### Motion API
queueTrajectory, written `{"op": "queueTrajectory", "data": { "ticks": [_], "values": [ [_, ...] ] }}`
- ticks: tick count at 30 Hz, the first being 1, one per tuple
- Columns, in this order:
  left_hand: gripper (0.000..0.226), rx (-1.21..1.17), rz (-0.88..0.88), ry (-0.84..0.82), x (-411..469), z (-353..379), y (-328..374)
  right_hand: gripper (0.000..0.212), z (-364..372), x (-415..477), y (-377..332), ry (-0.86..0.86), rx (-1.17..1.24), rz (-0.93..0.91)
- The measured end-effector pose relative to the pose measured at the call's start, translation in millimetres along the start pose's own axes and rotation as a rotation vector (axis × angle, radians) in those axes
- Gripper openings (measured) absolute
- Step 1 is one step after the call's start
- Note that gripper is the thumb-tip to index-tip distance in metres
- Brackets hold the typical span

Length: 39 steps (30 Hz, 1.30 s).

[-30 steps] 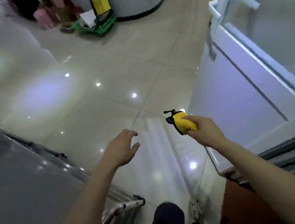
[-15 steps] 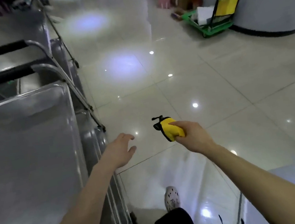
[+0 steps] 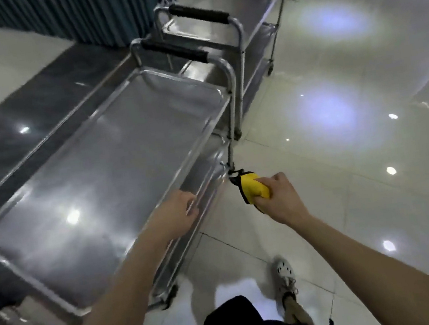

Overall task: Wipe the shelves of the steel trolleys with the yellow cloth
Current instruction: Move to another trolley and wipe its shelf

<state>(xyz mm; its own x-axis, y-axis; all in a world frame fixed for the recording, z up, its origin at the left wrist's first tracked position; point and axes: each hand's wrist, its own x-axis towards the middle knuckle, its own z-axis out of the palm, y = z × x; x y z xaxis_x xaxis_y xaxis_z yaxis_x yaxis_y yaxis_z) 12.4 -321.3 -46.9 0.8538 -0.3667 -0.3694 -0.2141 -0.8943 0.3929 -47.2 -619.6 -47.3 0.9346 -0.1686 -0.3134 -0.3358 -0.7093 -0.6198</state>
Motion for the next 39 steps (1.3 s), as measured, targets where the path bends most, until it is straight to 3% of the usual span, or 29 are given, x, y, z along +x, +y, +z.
{"op": "queueTrajectory", "data": {
  "ticks": [3, 7, 12, 18, 22, 26, 32, 35, 37, 39],
  "values": [
    [0.035, -0.072, -0.178, 0.096, -16.3, 12.0, 2.2, 0.026, 0.0, 35.6, -5.9, -0.076, 0.133, -0.009],
    [0.019, -0.139, -0.337, 0.123, -42.1, 46.7, 16.1, 0.033, 19.3, 64.5, -6.5, -0.194, 0.308, 0.113],
    [0.056, -0.337, -0.513, 0.112, -80.6, 112.7, 31.2, 0.022, 71.3, 61.0, -14.2, -0.337, 0.383, 0.241],
    [0.091, -0.463, -0.625, 0.195, -98.6, 196.0, 43.6, 0.017, 139.5, 17.6, -24.9, -0.618, 0.791, 0.563],
    [0.038, -0.535, -0.71, 0.523, -108.2, 238.1, 22.5, 0.036, 180.3, 3.0, -7.2, -0.695, 0.856, 0.63],
    [0.019, -0.63, -0.77, 0.592, -116.4, 261.5, -3.4, 0.037, 217.6, 10.2, 42.3, -0.747, 0.704, 0.625],
    [0.014, -0.639, -0.765, 0.538, -89.3, 318.2, -48.5, 0.052, 301.8, 45.4, 113.5, -0.842, 0.068, 0.433],
    [0.018, -0.573, -0.732, 0.536, -68.8, 362.2, -80.8, 0.043, 349.2, 69.6, 130.6, -0.755, -0.234, 0.101],
    [0.019, -0.543, -0.721, 0.541, -52.2, 392.8, -107.3, 0.033, 379.9, 89.2, 142.1, -0.668, -0.258, -0.184],
    [0.021, -0.536, -0.702, 0.575, -36.7, 422.6, -135.4, 0.064, 412.2, 110.9, 151.8, -0.699, -0.203, -0.474]
  ]
}}
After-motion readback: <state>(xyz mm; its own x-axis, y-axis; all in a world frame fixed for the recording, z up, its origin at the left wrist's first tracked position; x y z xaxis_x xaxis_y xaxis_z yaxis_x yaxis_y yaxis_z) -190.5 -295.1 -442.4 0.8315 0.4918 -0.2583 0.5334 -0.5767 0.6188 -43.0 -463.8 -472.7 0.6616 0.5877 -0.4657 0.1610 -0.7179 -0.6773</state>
